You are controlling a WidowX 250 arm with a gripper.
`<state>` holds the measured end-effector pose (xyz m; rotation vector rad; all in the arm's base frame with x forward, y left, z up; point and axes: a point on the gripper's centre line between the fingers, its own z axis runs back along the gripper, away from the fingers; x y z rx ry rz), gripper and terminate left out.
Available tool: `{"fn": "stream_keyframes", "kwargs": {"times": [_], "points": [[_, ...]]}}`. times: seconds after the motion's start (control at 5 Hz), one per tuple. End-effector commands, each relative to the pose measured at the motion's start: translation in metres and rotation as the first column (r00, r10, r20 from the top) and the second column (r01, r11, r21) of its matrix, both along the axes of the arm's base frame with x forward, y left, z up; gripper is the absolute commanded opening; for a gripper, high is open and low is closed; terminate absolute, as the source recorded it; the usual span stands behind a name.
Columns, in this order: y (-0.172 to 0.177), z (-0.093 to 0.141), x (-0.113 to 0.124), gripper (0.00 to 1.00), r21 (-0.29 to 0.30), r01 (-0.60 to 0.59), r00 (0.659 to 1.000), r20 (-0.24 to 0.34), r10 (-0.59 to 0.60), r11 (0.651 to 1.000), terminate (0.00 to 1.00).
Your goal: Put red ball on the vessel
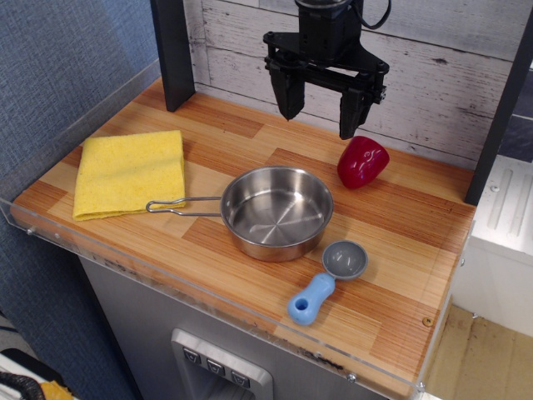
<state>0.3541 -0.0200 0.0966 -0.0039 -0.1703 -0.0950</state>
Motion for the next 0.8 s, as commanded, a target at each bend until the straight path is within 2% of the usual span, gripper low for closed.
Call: {"fn": "stream_keyframes", "kwargs": {"times": [0.0,0.4,0.6], "points": [[-0.007,-0.016,0.010,1.00,-0.015,0.034,0.999,0.037,-0.033,0.999,0.00],[-0.019,-0.039,0.020,1.00,0.016,0.018,0.999,0.051,-0.019,1.000,0.00],[-0.021,-0.040,0.027,1.00,0.014,-0.008,0.998,0.067,0.007,1.000,0.00]]}}
